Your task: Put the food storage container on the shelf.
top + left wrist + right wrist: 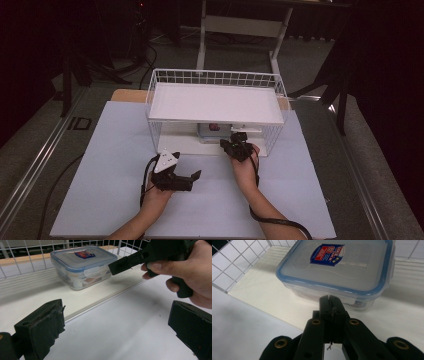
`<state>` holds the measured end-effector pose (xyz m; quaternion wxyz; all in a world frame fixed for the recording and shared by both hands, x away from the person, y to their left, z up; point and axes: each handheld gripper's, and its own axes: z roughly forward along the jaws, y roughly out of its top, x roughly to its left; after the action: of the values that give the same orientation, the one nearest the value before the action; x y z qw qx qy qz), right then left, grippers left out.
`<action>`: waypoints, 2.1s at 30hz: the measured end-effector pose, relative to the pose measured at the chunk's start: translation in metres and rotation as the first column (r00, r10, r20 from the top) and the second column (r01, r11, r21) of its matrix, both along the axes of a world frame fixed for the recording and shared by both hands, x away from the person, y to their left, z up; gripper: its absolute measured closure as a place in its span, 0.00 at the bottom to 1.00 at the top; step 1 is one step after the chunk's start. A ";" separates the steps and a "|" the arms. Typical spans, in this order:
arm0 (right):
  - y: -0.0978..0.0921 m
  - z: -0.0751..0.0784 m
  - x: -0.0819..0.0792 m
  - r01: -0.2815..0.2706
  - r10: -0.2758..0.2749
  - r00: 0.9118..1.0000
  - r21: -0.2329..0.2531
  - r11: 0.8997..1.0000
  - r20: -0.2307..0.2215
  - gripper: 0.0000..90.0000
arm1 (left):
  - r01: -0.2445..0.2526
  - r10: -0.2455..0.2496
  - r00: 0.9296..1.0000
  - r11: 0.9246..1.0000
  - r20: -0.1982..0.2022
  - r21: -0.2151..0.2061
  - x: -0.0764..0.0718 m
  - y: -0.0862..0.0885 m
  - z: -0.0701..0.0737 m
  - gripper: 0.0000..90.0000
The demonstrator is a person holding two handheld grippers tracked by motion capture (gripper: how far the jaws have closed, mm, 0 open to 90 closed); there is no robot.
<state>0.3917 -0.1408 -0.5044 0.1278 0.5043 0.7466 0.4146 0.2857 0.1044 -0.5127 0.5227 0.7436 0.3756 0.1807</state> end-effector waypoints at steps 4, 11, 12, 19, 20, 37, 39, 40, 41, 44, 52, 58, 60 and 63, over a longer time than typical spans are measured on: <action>0.000 -0.003 -0.003 -0.017 0.017 1.000 0.010 1.000 0.010 0.99 | 0.003 -0.003 1.000 1.000 0.004 0.000 0.000 0.000 0.000 0.02; 0.011 -0.006 -0.004 -0.049 0.049 0.999 0.003 0.999 0.022 1.00 | -0.002 0.002 1.000 1.000 0.005 0.001 -0.001 0.001 0.001 0.02; 0.013 -0.006 -0.003 -0.048 0.048 0.999 0.006 0.999 0.017 1.00 | -0.002 0.002 1.000 1.000 0.006 0.001 -0.001 0.001 0.001 0.02; 0.026 -0.006 0.002 -0.049 0.050 0.998 -0.007 0.999 0.025 0.99 | -0.004 0.004 1.000 1.000 0.010 -0.006 -0.002 0.003 0.001 0.02; 0.026 -0.006 0.002 -0.053 0.053 0.998 -0.008 0.999 0.028 0.99 | -0.004 0.005 1.000 1.000 0.011 -0.007 -0.002 0.004 0.001 0.02; 0.005 0.009 -0.043 -0.176 0.166 0.981 0.092 0.980 0.102 0.26 | 0.049 -0.048 0.998 0.999 0.041 -0.013 0.000 0.004 0.020 0.02; 0.003 0.009 -0.045 -0.180 0.169 0.980 0.095 0.979 0.108 0.24 | 0.066 -0.065 0.997 0.998 0.047 -0.007 -0.002 0.003 0.023 0.02; -0.002 0.011 -0.051 -0.193 0.181 0.977 0.107 0.975 0.115 0.22 | 0.080 -0.080 0.996 0.997 0.049 -0.007 -0.003 0.003 0.025 0.02; -0.003 0.011 -0.053 -0.196 0.184 0.976 0.099 0.976 0.117 0.21 | 0.088 -0.088 0.995 0.996 0.053 -0.006 -0.004 0.003 0.026 0.02; -0.005 0.012 -0.058 -0.197 0.185 0.973 0.076 0.978 0.138 0.21 | 0.111 -0.111 0.993 0.994 0.048 -0.011 -0.005 0.004 0.028 0.02; -0.022 0.017 -0.074 -0.231 0.215 0.961 0.076 0.970 0.171 0.21 | 0.141 -0.140 0.989 0.990 0.041 -0.016 -0.012 0.005 0.033 0.02; -0.038 0.019 -0.085 -0.245 0.229 0.957 0.070 0.967 0.180 0.21 | 0.151 -0.151 0.988 0.988 0.024 -0.011 -0.019 0.010 0.035 0.02; -0.043 0.019 -0.089 -0.245 0.231 0.956 0.061 0.967 0.183 0.21 | 0.150 -0.149 0.989 0.989 0.021 -0.018 -0.021 0.014 0.034 0.02; -0.051 0.020 -0.094 -0.245 0.229 0.955 0.066 0.967 0.189 0.21 | 0.148 -0.148 0.989 0.989 0.024 -0.019 -0.024 0.022 0.035 0.02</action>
<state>0.2975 -0.1917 -0.4839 0.1216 0.3765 0.7680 0.5036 0.2616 0.1260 -0.4774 0.5464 0.7620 0.3154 0.1459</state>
